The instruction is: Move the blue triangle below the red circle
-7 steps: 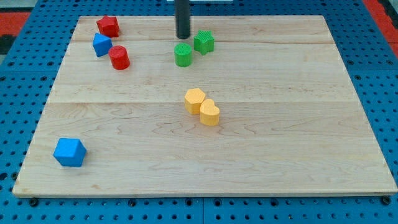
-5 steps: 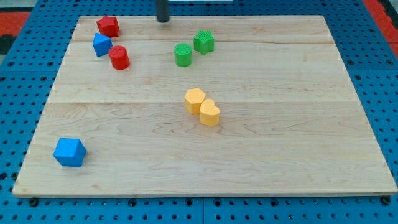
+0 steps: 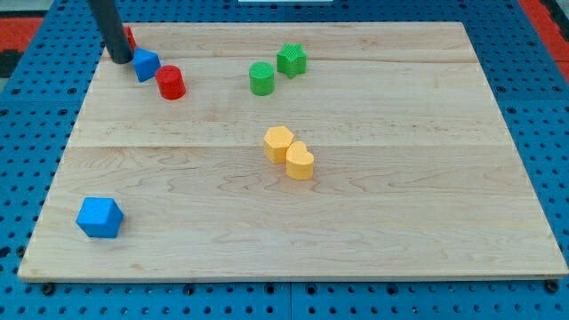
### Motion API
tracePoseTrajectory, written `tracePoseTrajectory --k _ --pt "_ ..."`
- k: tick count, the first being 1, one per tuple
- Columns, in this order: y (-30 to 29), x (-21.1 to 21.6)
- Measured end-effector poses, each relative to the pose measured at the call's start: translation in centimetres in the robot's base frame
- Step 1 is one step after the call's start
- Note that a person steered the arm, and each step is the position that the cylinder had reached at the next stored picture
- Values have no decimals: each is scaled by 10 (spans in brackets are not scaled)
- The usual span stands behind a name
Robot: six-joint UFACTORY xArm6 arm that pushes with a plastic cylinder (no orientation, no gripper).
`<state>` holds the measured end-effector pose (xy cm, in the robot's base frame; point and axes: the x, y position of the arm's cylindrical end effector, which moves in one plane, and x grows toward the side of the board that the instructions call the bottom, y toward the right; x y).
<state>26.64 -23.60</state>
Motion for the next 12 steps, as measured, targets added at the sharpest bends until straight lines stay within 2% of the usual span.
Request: tracePoseTrajectory --k 1,2,4,6,7,8,9,12 --pt "26 0" --pt "31 36" --pt "79 32" --pt "39 96" --pt "34 66" --pt "-15 88" --pt "-21 125" --pt "-27 132"
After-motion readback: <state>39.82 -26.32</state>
